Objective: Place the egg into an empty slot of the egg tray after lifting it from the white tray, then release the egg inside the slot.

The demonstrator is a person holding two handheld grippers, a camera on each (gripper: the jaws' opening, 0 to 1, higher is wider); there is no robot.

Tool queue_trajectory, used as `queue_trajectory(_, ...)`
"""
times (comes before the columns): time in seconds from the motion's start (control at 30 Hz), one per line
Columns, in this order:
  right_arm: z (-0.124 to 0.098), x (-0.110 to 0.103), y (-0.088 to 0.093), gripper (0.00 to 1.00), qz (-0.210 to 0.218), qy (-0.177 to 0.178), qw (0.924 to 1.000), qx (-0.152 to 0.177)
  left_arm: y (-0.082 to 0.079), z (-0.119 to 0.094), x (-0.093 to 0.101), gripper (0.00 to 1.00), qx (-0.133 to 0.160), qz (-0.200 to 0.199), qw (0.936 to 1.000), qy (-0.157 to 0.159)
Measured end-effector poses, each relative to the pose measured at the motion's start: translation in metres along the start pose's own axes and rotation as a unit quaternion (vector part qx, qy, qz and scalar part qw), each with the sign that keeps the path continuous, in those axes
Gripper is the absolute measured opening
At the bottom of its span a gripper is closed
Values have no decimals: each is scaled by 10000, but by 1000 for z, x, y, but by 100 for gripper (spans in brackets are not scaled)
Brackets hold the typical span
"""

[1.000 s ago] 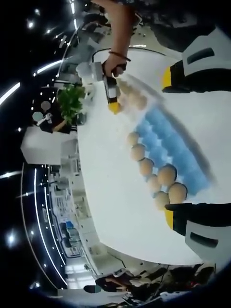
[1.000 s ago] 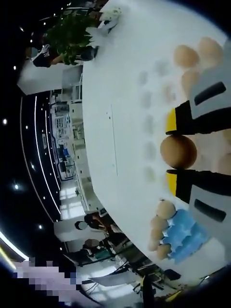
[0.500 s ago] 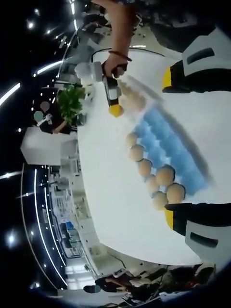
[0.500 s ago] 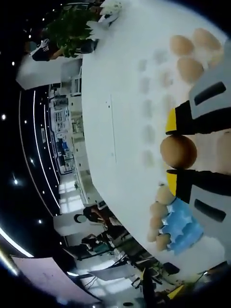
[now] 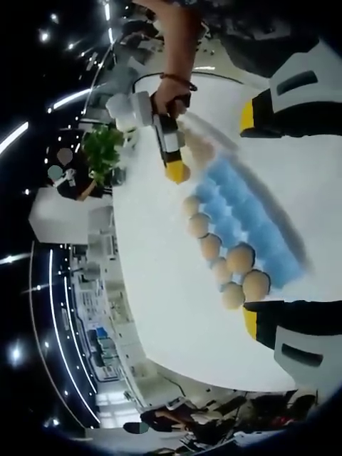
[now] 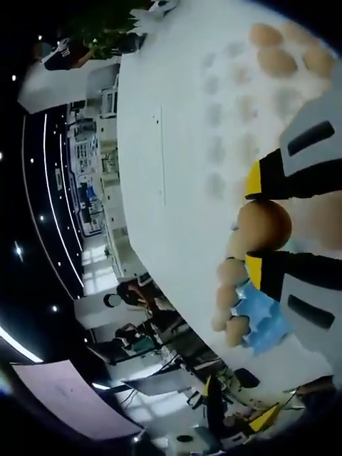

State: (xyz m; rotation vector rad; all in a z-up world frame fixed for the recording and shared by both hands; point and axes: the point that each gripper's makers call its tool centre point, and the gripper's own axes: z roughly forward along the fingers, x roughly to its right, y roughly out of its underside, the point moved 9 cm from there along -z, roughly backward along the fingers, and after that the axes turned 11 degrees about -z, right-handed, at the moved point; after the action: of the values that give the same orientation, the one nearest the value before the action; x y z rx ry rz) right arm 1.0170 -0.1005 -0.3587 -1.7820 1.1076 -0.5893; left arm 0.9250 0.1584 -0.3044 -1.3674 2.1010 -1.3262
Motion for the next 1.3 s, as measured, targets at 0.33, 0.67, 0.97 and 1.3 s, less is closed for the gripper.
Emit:
queue_trajectory(0.33,10,-19,-4,28,4,-347,9994,-17,2,1,-3,97,-102,-15,9999,-14)
queue_trajectory(0.67,21,-43,-11,28,-102,-855,9963,-24,0,2,-3,97,-88,-7,10000,6)
queue_trajectory(0.97,35,-67,-15,28,-229,-1234,9921,-11,2,2,-6,97,-90,-42,10000,1)
queue_trajectory(1.3,48,-86,-15,28,-361,-1464,9886,-45,8,-4,-10,97,-77,-112,9999,-91)
